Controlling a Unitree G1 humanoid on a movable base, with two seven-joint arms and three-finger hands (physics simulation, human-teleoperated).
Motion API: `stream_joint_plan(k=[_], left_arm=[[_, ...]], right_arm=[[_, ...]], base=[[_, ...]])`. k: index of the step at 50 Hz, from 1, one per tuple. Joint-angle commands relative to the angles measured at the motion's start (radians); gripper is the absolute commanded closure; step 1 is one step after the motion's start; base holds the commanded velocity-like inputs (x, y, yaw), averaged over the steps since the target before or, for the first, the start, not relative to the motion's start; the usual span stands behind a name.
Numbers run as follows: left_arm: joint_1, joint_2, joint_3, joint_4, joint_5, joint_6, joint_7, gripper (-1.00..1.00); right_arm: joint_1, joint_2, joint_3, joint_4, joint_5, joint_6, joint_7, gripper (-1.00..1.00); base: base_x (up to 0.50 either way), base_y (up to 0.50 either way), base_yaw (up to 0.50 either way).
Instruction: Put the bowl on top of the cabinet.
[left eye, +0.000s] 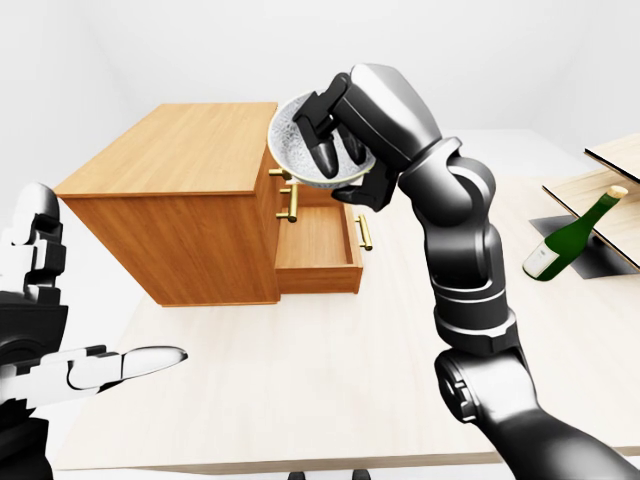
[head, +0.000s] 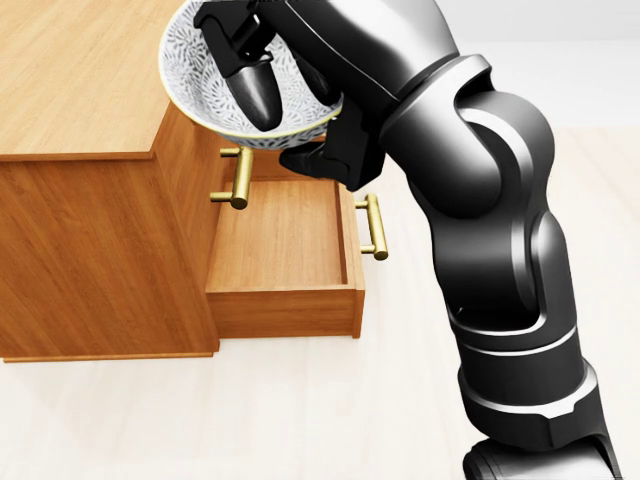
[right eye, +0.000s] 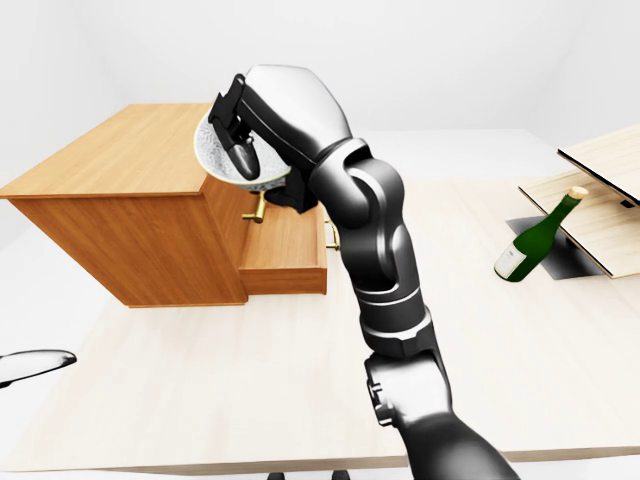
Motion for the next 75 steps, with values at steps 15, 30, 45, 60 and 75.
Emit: stream_joint_plan(k=[15, 30, 45, 60, 75], left_arm=[[0.005, 0.02, 0.014, 0.0, -0.024, 0.0, 0.008, -1.0], [-0.005, 0.019, 0.0, 0.0, -0.017, 0.0, 0.008, -1.0], [0.012, 0.016, 0.035, 0.0, -0.037, 0.0, 0.001, -1.0], [0.02, 0.015, 0.031, 0.0, -0.032, 0.0, -0.002, -1.0], [0.008, 0.028, 0.025, 0.0, -0.041, 0.0, 0.008, -1.0]], right_arm=[[-0.181, 0.06, 0.024, 0.17, -0.064, 0.023, -0.034, 1.0], [-0.203, 0.138, 0.059, 0.218, -0.134, 0.028, -0.073, 1.0], [-0.202, 0.215, 0.086, 0.216, -0.194, 0.055, -0.066, 1.0], [-0.226, 0.242, 0.094, 0.29, -0.229, 0.049, -0.105, 1.0], [-0.287, 0.238, 0.086, 0.424, -0.24, 0.024, -0.174, 1.0]], base=[[0.0, 0.0, 0.0], [0.0, 0.0, 0.0], [0.0, 0.0, 0.0], [0.0, 0.0, 0.0], [0.0, 0.0, 0.0]])
